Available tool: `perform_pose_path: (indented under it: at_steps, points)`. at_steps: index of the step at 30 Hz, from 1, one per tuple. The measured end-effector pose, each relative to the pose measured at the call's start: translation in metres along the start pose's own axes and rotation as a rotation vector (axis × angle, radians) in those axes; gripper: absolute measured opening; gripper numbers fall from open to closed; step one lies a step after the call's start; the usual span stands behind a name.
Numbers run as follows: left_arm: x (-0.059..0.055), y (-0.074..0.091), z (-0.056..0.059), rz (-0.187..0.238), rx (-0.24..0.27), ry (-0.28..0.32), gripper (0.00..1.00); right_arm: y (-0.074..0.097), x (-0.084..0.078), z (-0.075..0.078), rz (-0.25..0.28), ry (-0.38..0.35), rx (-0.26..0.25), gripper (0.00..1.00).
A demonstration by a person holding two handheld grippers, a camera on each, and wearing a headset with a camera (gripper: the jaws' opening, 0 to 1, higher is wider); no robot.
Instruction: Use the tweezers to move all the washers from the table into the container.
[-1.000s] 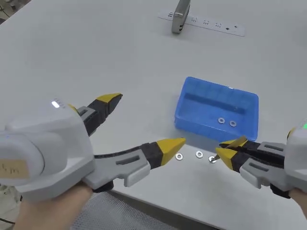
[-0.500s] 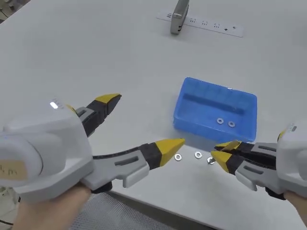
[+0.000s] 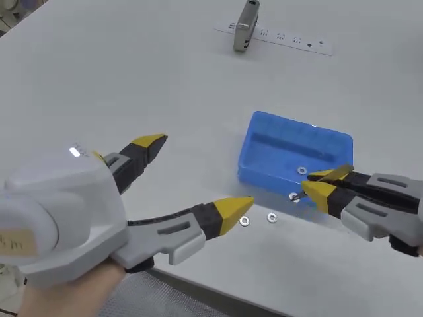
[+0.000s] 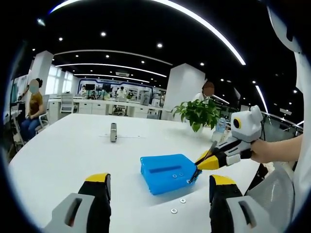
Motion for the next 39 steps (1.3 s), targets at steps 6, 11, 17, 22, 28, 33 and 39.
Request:
perform_pose_path:
  at_steps: [6,11,17,22,28,33,39]
  points:
    - [0.0,0.0,0.0,0.0,0.0,-0.001,0.85,-0.001,0.015,0.011,0.056,-0.022,-0.009,0.03]
    - [0.0,0.0,0.0,0.003,0.001,0.0,0.85,-0.011,0.019,0.026,0.045,-0.025,-0.036,0.03]
    - [0.0,0.001,-0.001,0.004,0.004,0.001,0.84,-0.029,0.017,0.044,-0.007,-0.062,-0.061,0.03]
    - [0.0,0.001,-0.001,0.005,0.006,-0.001,0.84,-0.044,0.008,0.06,-0.049,-0.146,-0.071,0.03]
    - [0.0,0.001,-0.001,0.003,0.008,-0.002,0.84,-0.056,-0.001,0.066,-0.088,-0.173,-0.065,0.03]
    - [0.0,0.0,0.0,-0.002,0.007,-0.005,0.84,-0.064,-0.004,0.066,-0.106,-0.171,-0.057,0.03]
    - [0.0,0.0,0.0,-0.004,0.008,-0.006,0.84,-0.067,-0.007,0.064,-0.126,-0.161,-0.054,0.03]
Point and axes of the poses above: the centre of the closed fingertips' face, and the gripper's own axes: y roughly backward along the fingers, z roughly to its right, x roughly out of its top, the point moved 10 cm from there along y, roughly backward along the fingers, and after that the axes turned 3 degrees about -x, right-handed, at the moved point
